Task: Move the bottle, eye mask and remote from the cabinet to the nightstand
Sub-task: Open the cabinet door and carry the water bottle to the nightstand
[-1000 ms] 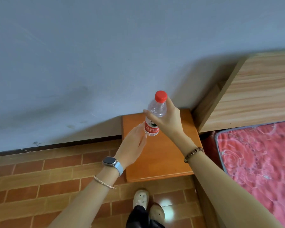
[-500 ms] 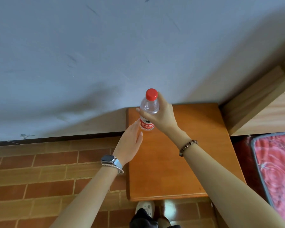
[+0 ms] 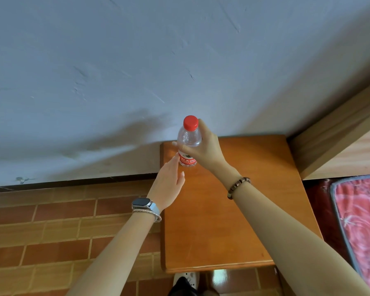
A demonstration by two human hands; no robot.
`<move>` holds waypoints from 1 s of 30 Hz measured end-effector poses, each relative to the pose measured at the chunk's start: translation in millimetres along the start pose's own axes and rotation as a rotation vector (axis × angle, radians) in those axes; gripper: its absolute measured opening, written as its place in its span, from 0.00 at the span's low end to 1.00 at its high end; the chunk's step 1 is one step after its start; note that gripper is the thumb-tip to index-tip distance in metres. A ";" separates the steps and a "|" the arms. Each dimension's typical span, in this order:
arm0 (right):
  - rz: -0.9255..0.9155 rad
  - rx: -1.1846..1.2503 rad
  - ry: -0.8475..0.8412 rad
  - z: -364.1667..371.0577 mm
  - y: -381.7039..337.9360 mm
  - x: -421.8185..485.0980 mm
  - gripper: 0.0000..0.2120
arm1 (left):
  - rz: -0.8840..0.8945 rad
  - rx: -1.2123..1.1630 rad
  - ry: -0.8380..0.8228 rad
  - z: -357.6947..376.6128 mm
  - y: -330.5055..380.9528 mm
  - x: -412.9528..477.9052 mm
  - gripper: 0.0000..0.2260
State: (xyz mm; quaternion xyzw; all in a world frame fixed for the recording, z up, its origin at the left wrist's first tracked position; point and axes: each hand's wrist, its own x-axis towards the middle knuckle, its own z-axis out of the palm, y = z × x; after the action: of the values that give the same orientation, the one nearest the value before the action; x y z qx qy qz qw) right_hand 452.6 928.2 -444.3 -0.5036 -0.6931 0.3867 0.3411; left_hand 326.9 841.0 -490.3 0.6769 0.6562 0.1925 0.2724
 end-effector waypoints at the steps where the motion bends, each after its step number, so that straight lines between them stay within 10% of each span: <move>1: 0.007 0.002 -0.004 0.5 0.0 0.4 0.27 | -0.002 0.004 0.000 0.4 -0.2 0.7 0.24; 30: 0.032 -0.249 -0.193 -61.7 -35.2 -12.1 0.26 | -0.132 0.078 -0.028 -19.9 25.2 -24.4 0.24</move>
State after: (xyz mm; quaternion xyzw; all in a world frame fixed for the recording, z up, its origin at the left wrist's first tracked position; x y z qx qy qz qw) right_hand 493.7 921.6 -385.5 -0.5137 -0.7571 0.3498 0.2016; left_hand 332.7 819.3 -456.7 0.6447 0.7027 0.1389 0.2669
